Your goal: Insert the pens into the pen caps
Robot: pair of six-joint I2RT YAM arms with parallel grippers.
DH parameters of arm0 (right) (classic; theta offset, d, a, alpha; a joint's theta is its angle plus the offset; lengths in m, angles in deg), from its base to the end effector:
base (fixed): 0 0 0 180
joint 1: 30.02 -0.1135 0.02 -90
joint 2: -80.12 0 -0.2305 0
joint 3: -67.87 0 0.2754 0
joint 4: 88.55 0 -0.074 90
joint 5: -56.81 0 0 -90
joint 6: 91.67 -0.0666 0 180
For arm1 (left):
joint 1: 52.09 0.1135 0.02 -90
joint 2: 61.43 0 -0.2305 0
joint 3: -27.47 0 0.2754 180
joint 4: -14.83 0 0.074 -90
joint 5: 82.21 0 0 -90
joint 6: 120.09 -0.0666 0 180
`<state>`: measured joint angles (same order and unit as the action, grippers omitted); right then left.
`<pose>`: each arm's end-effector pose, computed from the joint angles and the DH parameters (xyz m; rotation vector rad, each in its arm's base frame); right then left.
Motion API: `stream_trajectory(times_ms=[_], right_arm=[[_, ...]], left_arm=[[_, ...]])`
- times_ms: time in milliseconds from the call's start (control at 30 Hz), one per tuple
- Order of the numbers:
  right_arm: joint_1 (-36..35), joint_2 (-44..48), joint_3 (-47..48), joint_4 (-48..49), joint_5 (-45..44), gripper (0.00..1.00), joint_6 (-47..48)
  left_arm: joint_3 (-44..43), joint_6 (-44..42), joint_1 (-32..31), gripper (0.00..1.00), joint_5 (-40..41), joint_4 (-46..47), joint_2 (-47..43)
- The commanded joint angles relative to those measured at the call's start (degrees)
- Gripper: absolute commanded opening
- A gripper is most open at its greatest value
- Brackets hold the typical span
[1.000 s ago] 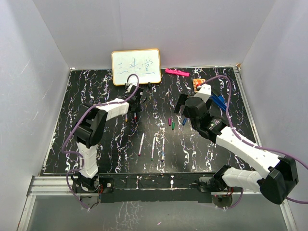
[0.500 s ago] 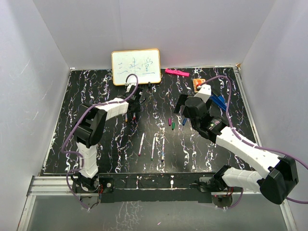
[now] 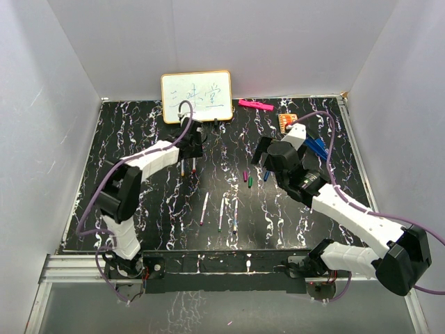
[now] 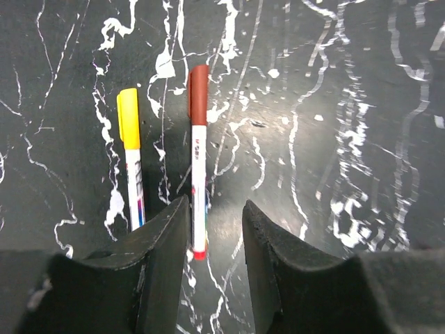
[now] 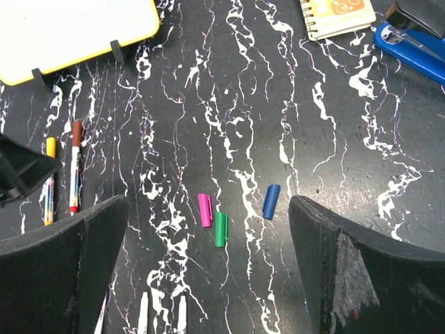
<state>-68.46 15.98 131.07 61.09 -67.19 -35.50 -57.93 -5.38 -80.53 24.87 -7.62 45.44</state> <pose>0.2622 0.1606 0.2493 0.2619 2.0031 0.1686 0.3983 -0.1935 0.1378 -0.0718 2.2979 -0.1284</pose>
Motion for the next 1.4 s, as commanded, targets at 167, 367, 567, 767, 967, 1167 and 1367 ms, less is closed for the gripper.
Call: stream_trajectory(times_ms=[167, 367, 567, 767, 967, 1167, 1367], right_arm=[[3.2, 1.1, -0.6, 2.8, -0.5, 0.98, -2.5], [6.9, -2.5, 0.1, 1.2, 5.5, 0.98, -2.6], [9.5, -5.0, -0.2, 1.1, 10.4, 0.98, -2.5], [9.7, -4.9, -0.4, 1.6, 11.9, 0.98, -0.7], [9.6, -4.5, -0.7, 1.7, 11.7, 0.98, -0.5], [9.6, -4.1, -0.8, 1.8, 11.5, 0.98, -0.1], [9.6, -3.7, -1.5, 2.3, 11.5, 0.98, -0.2]], left_arm=[[11.4, -0.9, -1.3, 0.35, -7.1, -1.4, -18.7], [18.1, -1.7, -8.9, 0.35, -5.0, -6.1, -26.1], [24.0, 2.5, -14.6, 0.38, -6.0, -8.6, -31.7], [28.9, 4.7, -16.6, 0.38, -5.9, -7.3, -35.3], [28.5, 5.4, -18.6, 0.38, -6.3, -6.9, -32.7], [26.5, 5.4, -20.0, 0.39, -4.9, -8.2, -28.9], [25.9, 6.5, -20.8, 0.40, -4.3, -8.2, -25.8]])
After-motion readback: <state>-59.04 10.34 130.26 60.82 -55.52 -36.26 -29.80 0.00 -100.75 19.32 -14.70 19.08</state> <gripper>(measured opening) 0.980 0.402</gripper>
